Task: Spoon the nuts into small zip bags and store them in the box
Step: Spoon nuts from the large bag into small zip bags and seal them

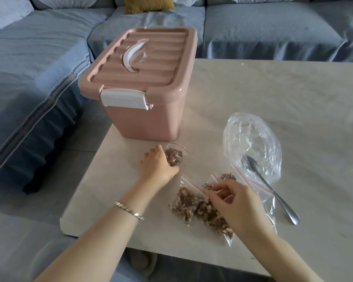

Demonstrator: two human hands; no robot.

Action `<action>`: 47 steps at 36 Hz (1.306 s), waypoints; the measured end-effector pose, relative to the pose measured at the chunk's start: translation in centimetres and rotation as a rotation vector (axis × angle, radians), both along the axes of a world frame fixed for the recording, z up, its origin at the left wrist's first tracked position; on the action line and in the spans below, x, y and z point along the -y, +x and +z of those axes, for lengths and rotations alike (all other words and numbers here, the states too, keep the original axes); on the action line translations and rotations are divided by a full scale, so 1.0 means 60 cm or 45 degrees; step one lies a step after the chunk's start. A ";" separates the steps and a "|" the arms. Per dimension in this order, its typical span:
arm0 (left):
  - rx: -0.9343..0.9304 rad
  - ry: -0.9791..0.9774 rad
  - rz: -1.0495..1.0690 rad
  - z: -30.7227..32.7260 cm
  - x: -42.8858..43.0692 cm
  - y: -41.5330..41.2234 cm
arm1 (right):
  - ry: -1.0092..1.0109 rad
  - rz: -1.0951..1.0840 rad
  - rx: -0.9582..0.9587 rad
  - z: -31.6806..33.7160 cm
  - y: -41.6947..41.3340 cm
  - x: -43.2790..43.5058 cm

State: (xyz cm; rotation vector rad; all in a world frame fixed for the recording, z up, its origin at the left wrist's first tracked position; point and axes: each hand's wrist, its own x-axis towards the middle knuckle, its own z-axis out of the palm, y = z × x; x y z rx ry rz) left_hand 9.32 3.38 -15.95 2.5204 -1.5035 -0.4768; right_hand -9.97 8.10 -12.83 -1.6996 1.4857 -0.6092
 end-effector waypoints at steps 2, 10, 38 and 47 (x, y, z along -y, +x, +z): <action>-0.123 -0.112 0.024 -0.006 -0.005 0.003 | -0.041 -0.018 0.042 0.001 0.002 0.004; -0.571 -0.499 0.086 -0.020 -0.066 0.013 | -0.144 0.117 0.105 0.015 0.054 0.047; -0.833 -0.925 -0.261 0.020 -0.081 0.005 | -0.617 0.529 -0.015 0.041 0.088 0.110; -0.610 -0.853 -0.426 0.009 -0.075 0.012 | -0.487 0.543 0.038 0.010 0.079 0.104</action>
